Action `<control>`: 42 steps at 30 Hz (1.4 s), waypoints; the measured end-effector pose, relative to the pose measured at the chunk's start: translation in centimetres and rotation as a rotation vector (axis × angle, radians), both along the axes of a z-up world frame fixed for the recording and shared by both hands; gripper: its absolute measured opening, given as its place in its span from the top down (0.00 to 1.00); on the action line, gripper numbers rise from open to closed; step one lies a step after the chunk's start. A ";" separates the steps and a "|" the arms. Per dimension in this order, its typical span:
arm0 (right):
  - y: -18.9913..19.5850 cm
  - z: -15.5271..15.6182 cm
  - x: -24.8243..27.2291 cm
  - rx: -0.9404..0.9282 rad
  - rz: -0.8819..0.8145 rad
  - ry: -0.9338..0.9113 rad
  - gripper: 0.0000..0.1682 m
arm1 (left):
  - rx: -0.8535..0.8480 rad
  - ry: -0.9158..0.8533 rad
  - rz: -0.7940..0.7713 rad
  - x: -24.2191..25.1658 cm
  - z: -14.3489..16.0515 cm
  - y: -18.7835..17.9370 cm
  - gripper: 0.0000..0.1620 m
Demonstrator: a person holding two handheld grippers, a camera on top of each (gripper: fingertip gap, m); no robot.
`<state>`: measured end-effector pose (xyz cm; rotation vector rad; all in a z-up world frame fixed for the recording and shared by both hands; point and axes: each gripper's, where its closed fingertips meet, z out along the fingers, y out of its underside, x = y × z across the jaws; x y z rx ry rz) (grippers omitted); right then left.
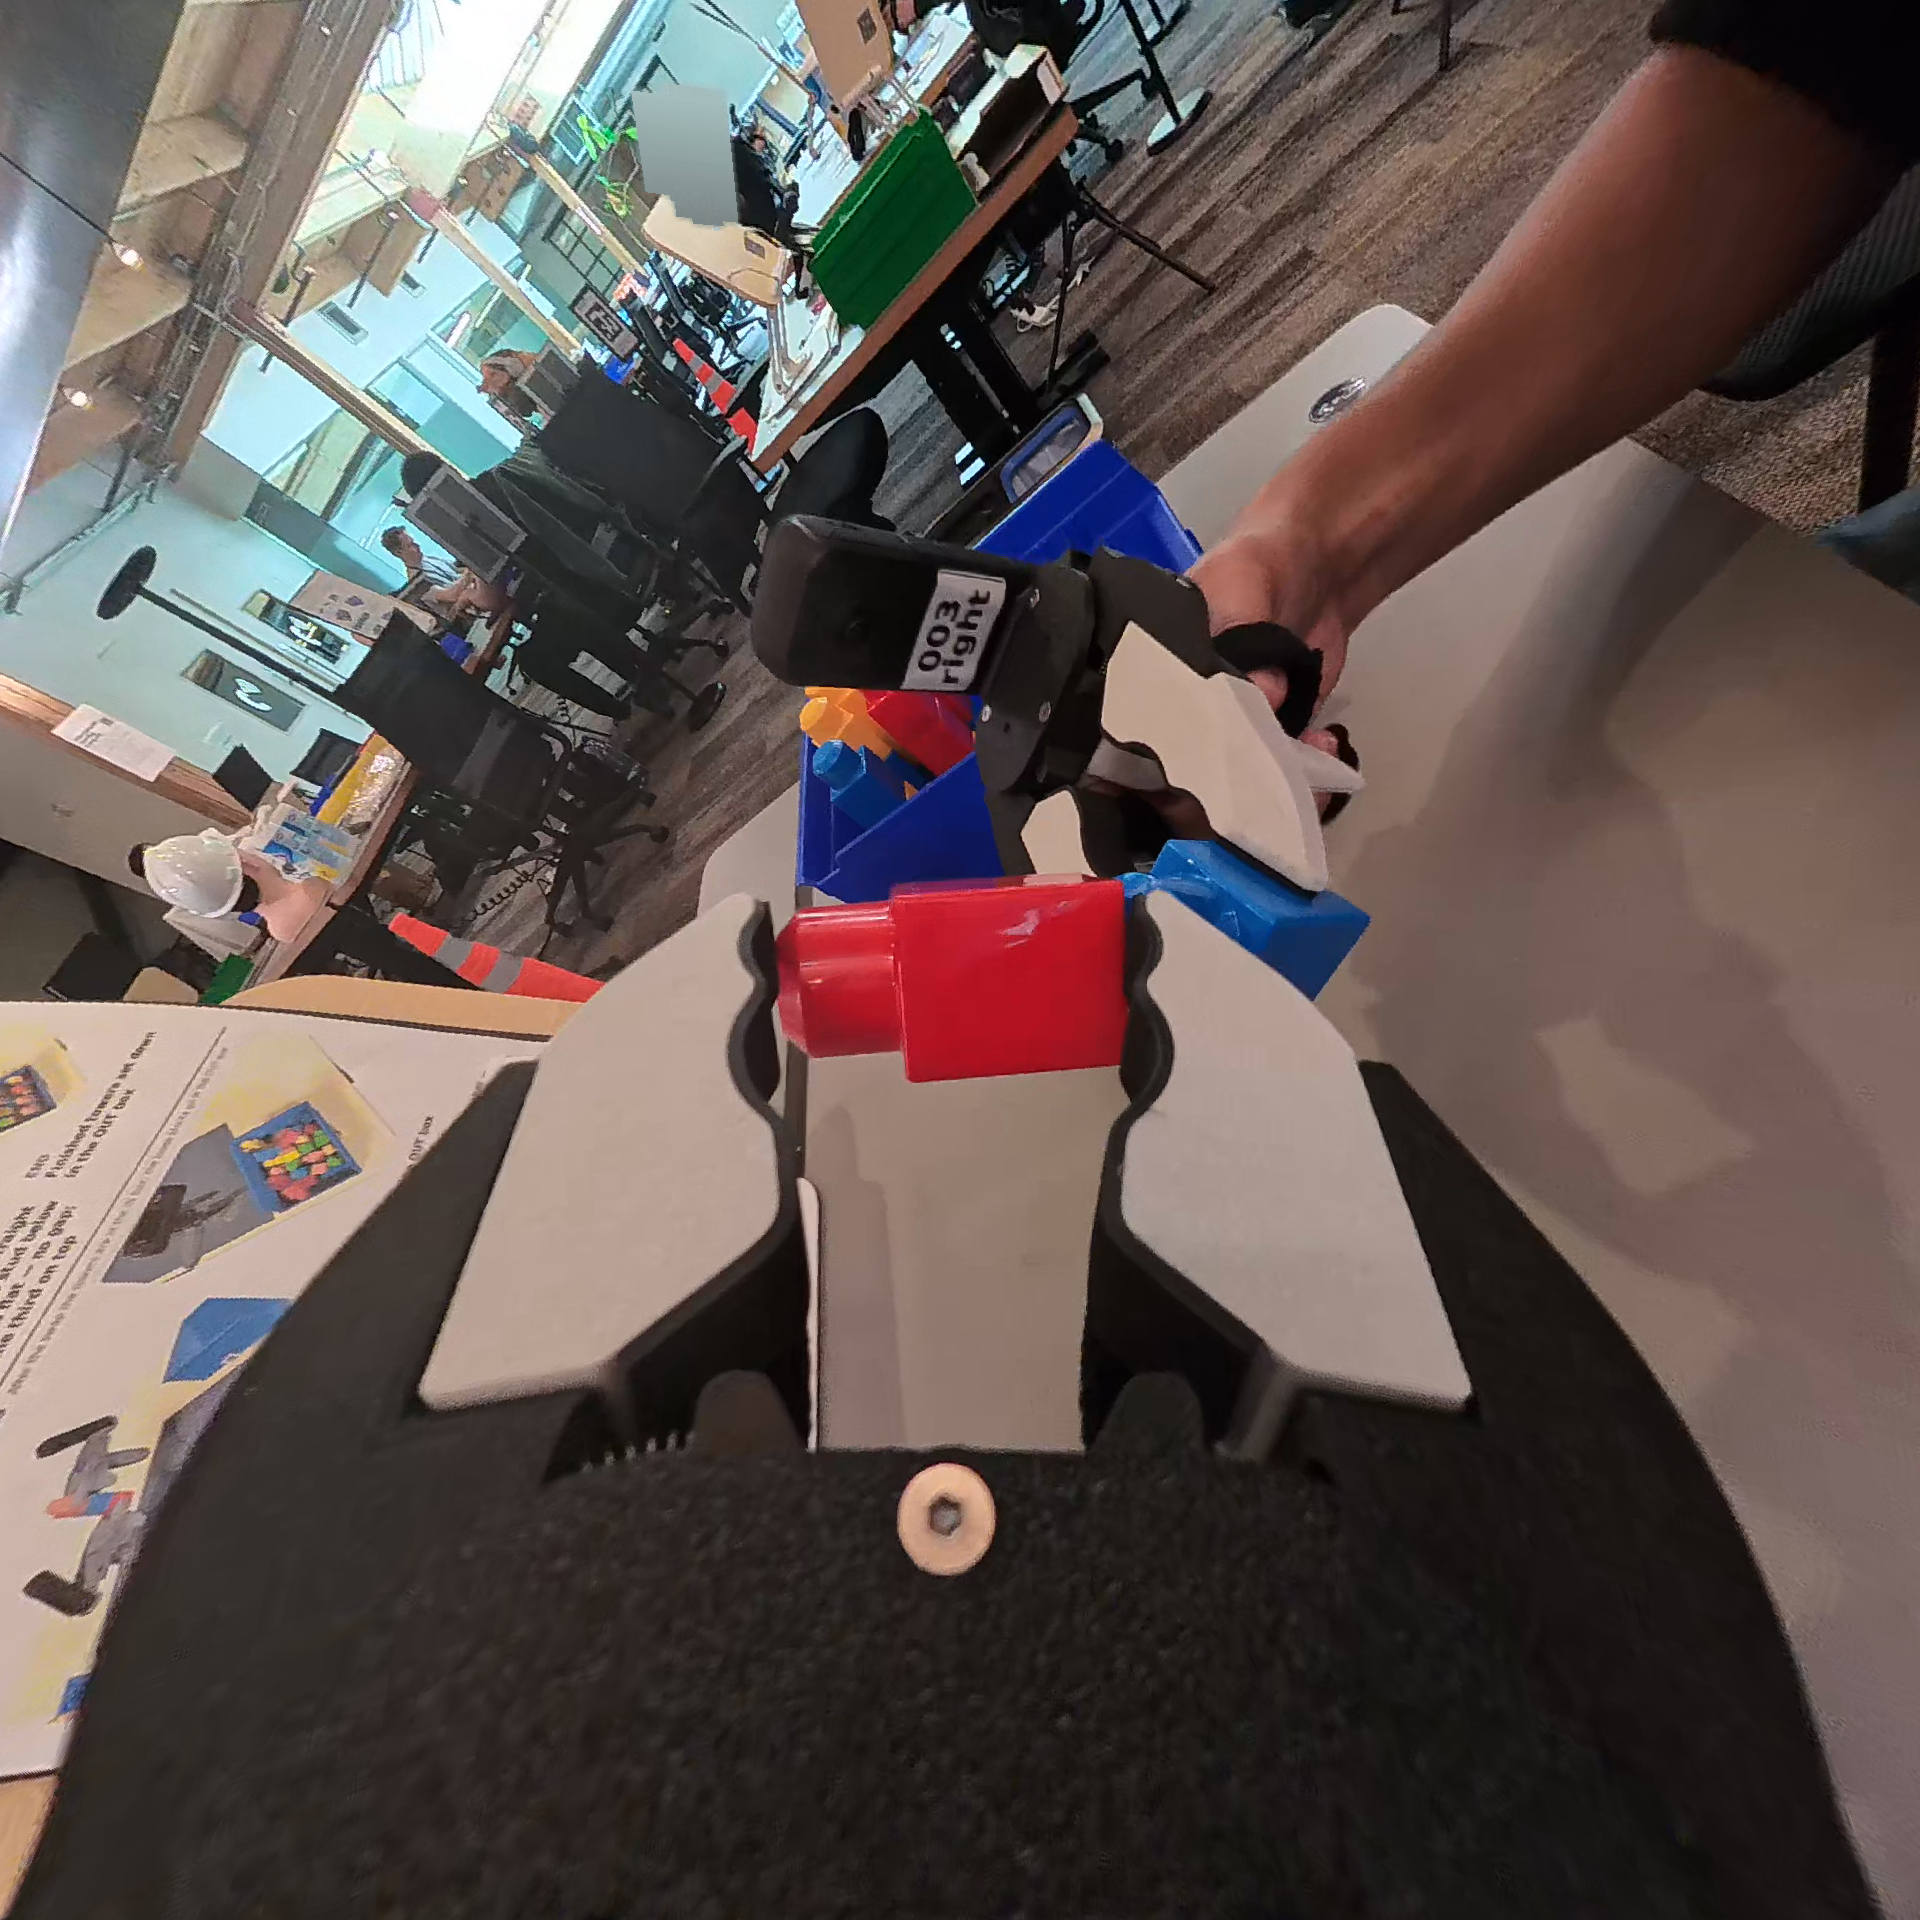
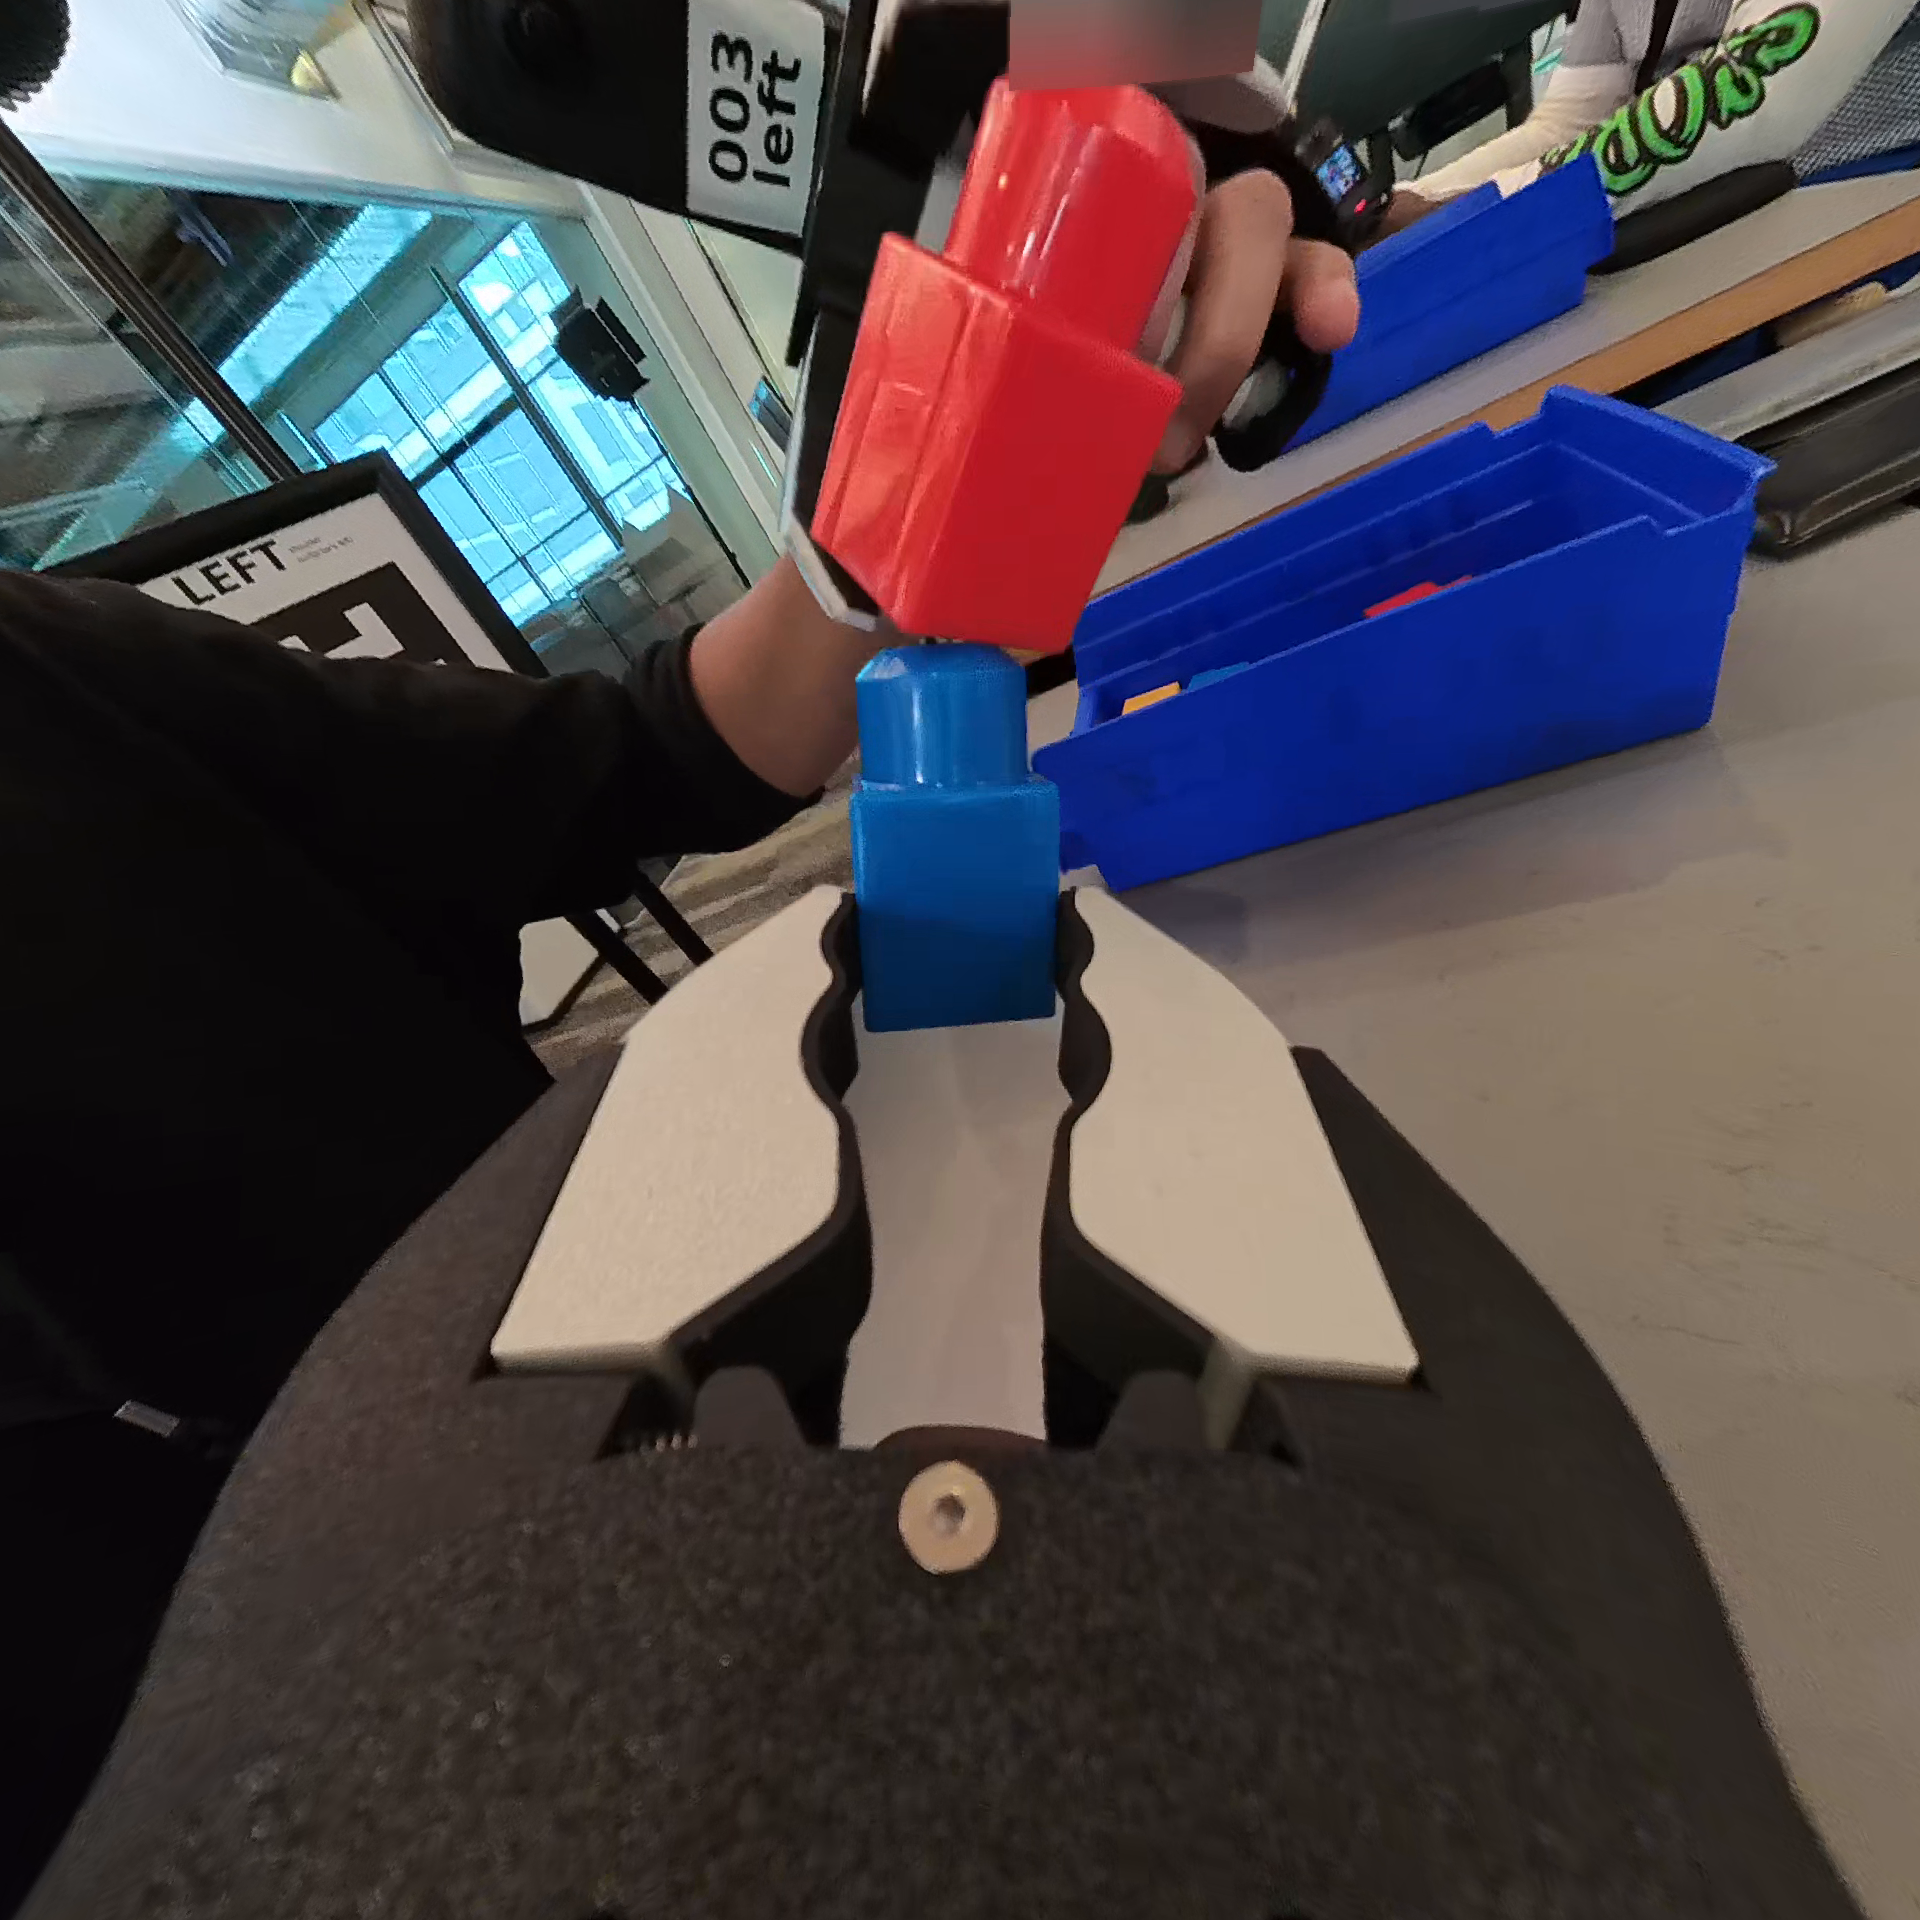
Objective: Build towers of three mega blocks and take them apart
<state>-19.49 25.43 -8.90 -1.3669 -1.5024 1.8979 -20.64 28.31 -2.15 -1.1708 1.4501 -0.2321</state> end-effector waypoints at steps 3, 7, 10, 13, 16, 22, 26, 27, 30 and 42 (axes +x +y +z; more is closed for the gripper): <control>0.6 -0.2 -0.2 -0.013 -0.038 0.012 0.79 | 0.004 -0.037 0.032 0.1 0.1 0.5 0.61; 2.5 -2.0 -0.4 0.008 -0.147 -0.029 0.79 | -0.027 -0.051 0.180 -0.7 -1.1 1.9 0.71; 4.0 -4.6 0.3 0.070 -0.235 -0.109 0.79 | -0.043 -0.047 0.308 -2.2 -2.8 2.7 0.75; 5.1 -6.8 1.6 0.093 -0.300 -0.169 0.79 | -0.148 -0.076 0.365 -2.4 -6.0 2.8 0.75; 5.7 -8.1 3.1 0.089 -0.348 -0.197 0.79 | -0.247 -0.033 0.415 -2.3 -10.4 2.9 0.75; 6.0 -9.2 5.4 0.063 -0.381 -0.220 0.79 | -0.396 0.171 0.389 -1.2 -19.0 1.7 0.75; 6.0 -9.4 5.7 0.046 -0.376 -0.221 0.79 | -0.512 0.211 0.350 -0.9 -20.2 0.8 0.74; 5.9 -9.5 5.7 0.048 -0.372 -0.224 0.79 | -0.527 0.218 0.349 -1.0 -20.4 0.6 0.74; 5.6 -10.0 5.5 0.046 -0.357 -0.238 0.79 | -0.578 0.224 0.358 -1.4 -20.8 0.3 0.74; 4.7 -11.2 4.9 0.013 -0.314 -0.261 0.79 | -0.659 0.155 0.466 -2.8 -21.7 -1.1 0.69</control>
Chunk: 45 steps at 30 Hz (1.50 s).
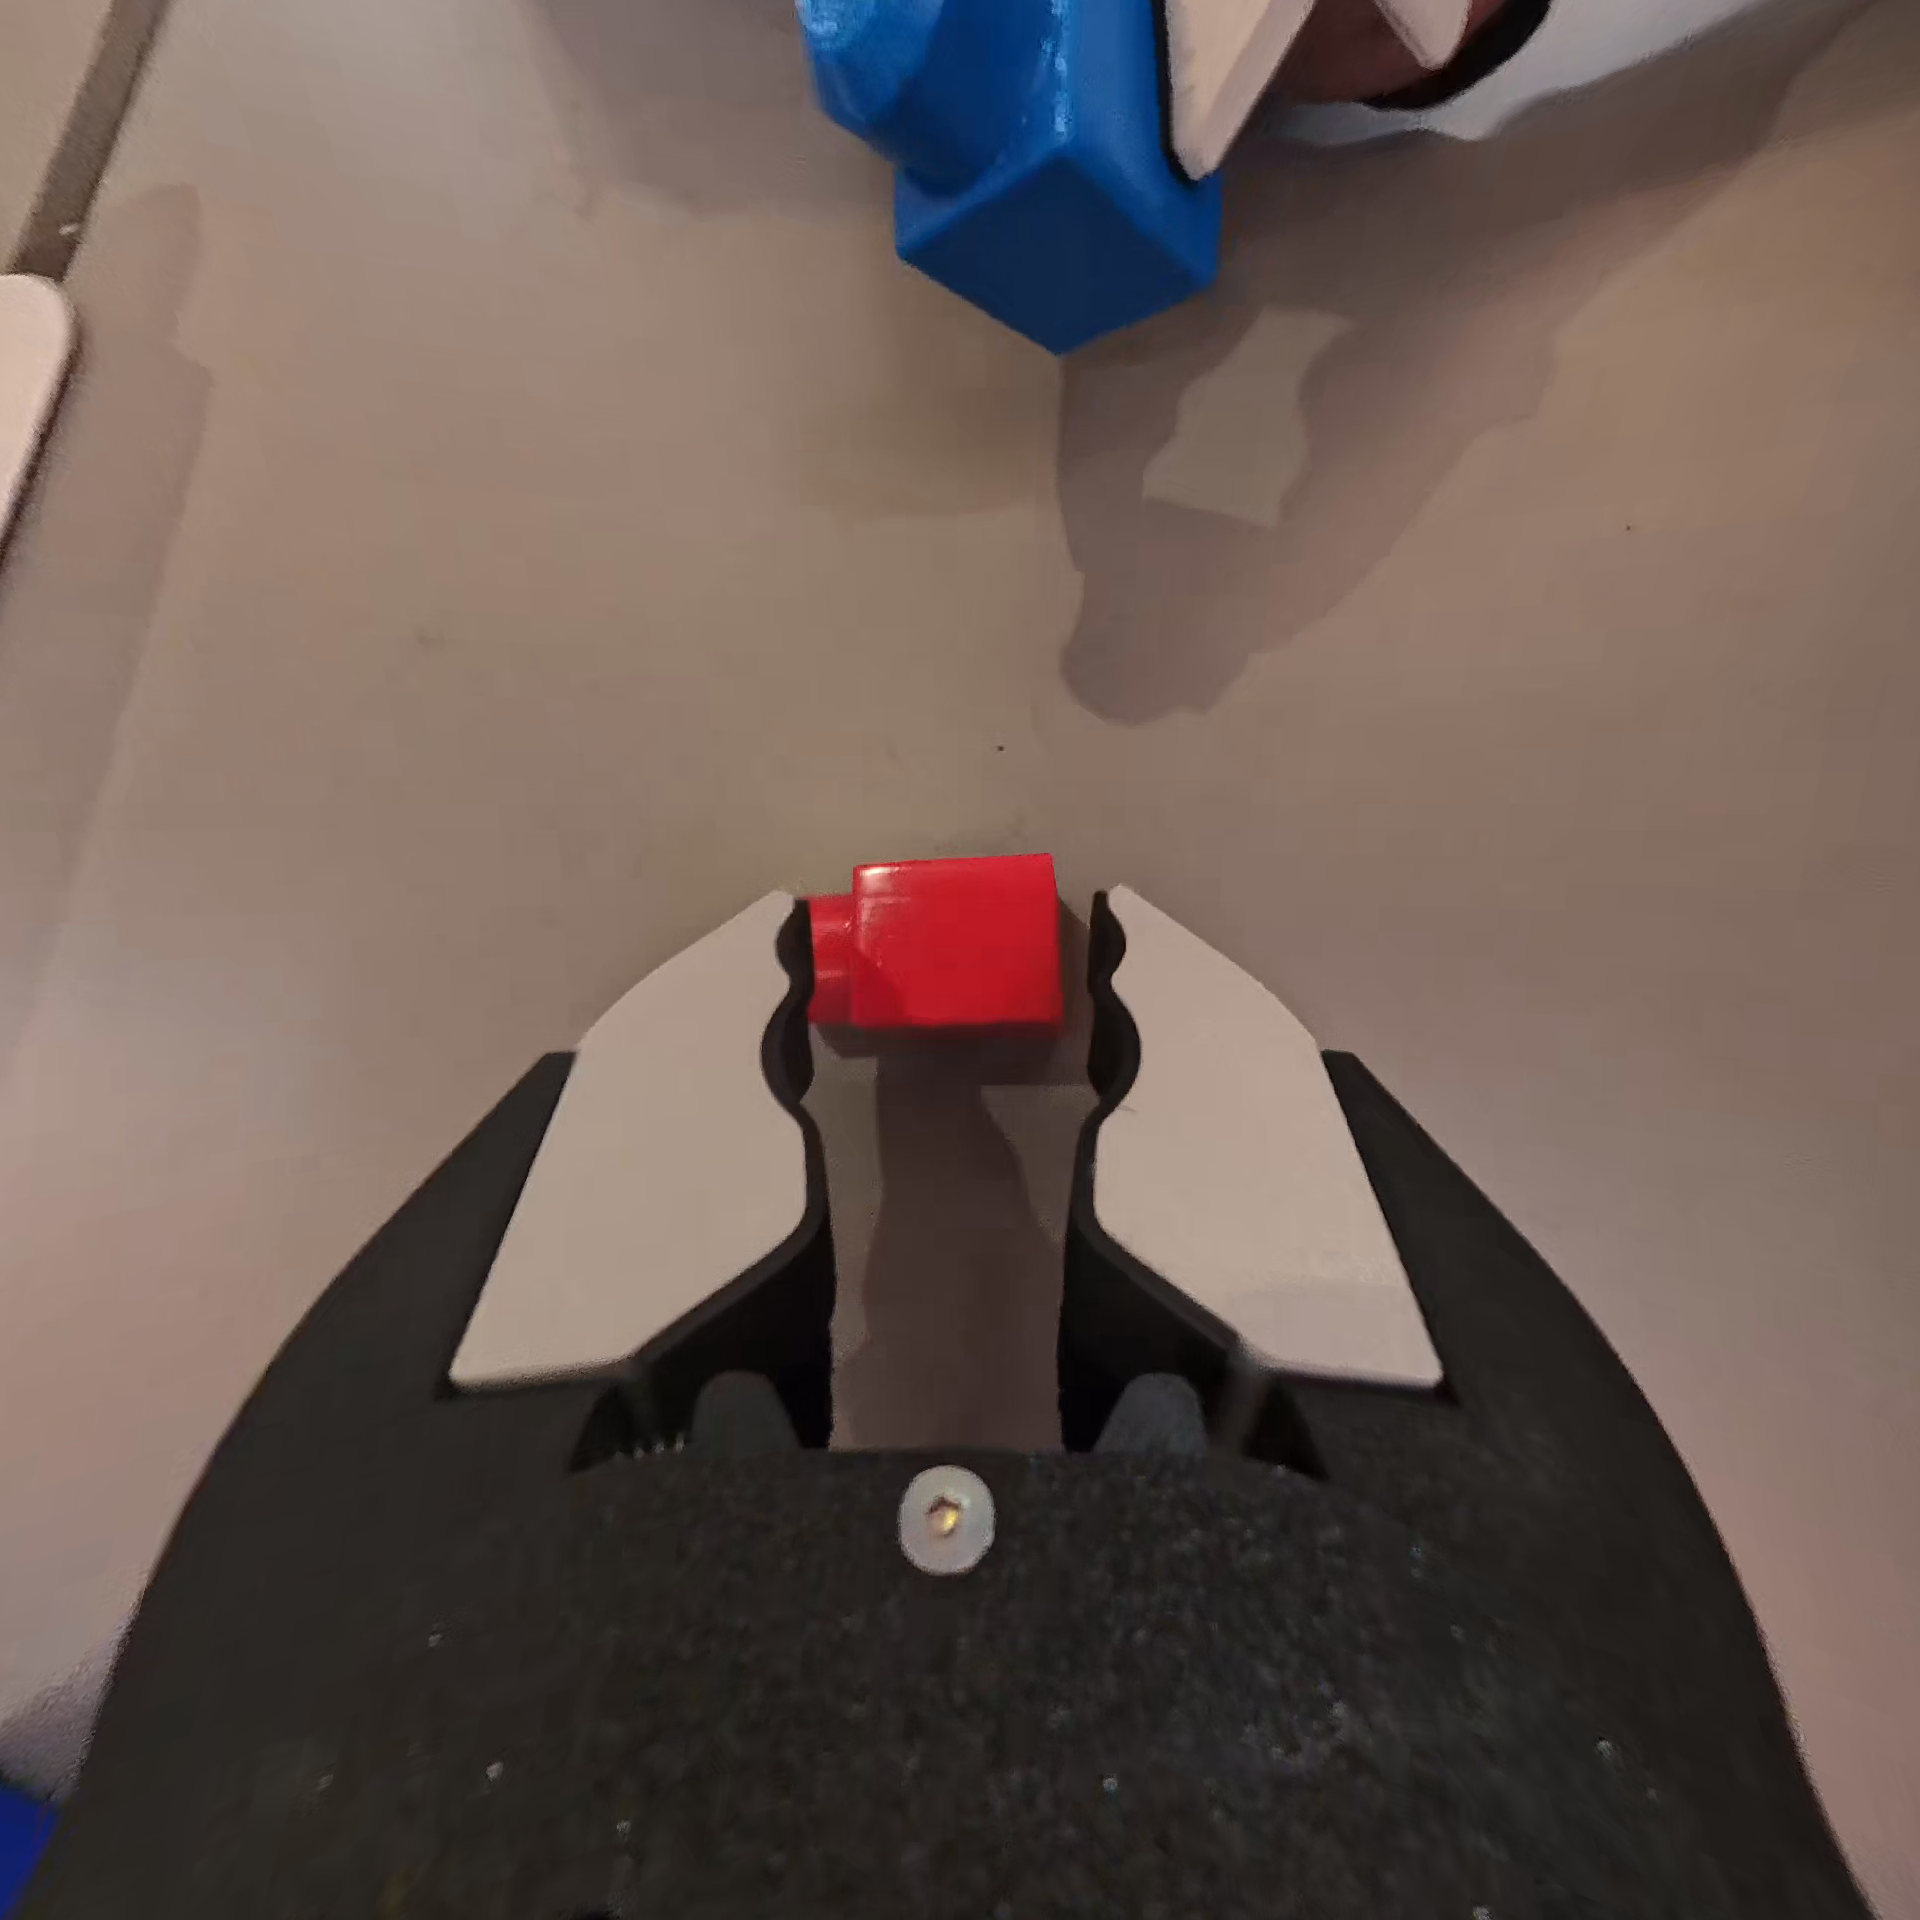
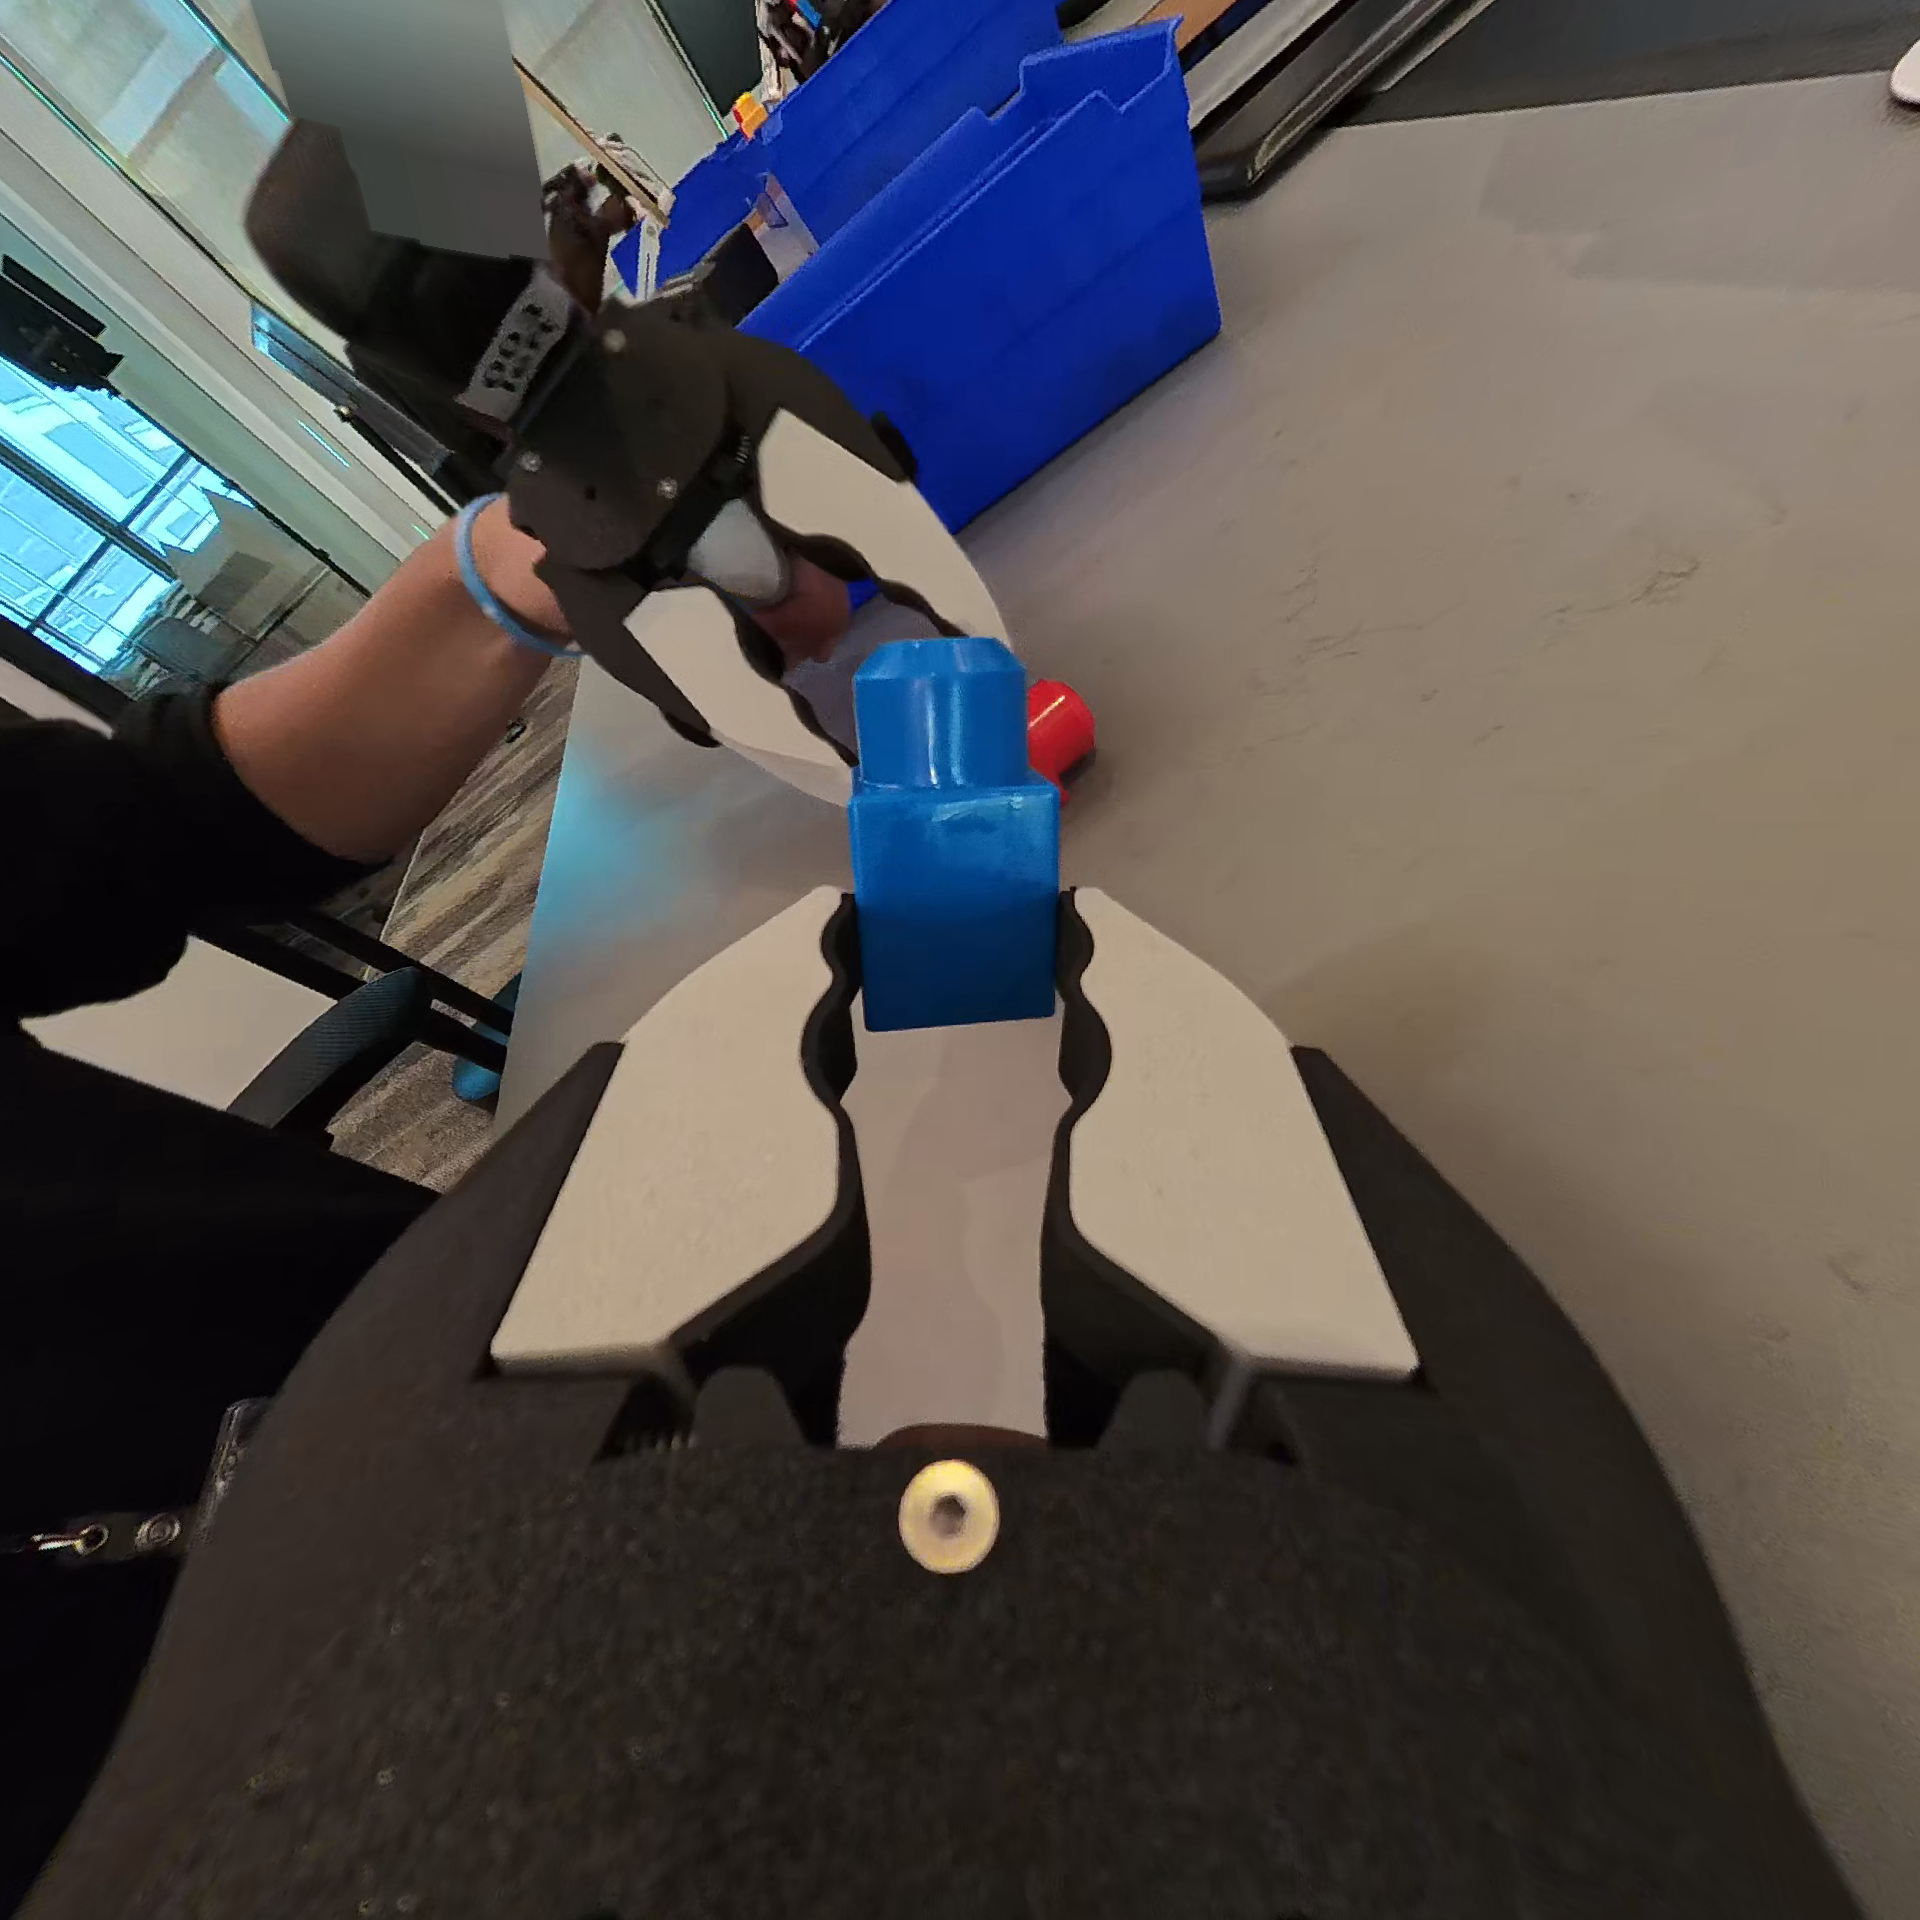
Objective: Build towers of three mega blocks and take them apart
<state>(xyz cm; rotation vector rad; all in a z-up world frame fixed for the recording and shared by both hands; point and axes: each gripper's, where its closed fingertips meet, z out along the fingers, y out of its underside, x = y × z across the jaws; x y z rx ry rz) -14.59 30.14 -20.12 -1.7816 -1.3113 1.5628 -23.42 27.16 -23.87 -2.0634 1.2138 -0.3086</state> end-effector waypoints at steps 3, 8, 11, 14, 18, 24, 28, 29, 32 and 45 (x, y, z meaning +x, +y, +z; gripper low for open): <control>0.2 0.2 0.1 -0.004 -0.006 0.007 0.79 | 0.047 -0.096 0.234 -0.8 2.5 0.0 0.60; 0.7 0.5 0.2 0.005 -0.021 0.011 0.79 | -0.057 -0.463 0.775 -1.2 5.0 -0.6 0.57; 0.7 0.6 0.3 0.021 -0.023 0.006 0.79 | -0.232 -0.338 1.037 -1.3 1.8 -1.0 0.49; 0.7 0.7 0.4 0.032 -0.021 0.002 0.79 | -0.343 -0.199 1.134 -0.7 -0.5 -0.1 0.44; 0.6 1.0 0.5 0.026 -0.017 0.012 0.79 | -0.367 -0.072 1.142 -0.5 -2.1 1.4 0.50; 0.5 0.3 0.4 0.070 -0.015 -0.025 0.79 | -0.480 -0.030 1.106 -1.6 -3.2 0.6 0.75; 0.2 -0.7 0.0 0.054 -0.017 -0.047 0.79 | -0.493 -0.364 0.916 -1.1 -0.4 1.3 0.76; -0.1 -0.7 -0.3 0.028 -0.012 -0.036 0.79 | -0.465 -0.601 0.808 0.0 2.3 2.2 0.75; -1.7 0.5 -1.8 -0.065 0.023 0.055 0.79 | -0.273 -1.167 0.518 0.5 10.7 4.2 0.76; -2.9 7.7 -4.8 -0.226 0.077 0.352 0.79 | -0.016 -1.370 0.122 4.0 16.9 5.4 0.76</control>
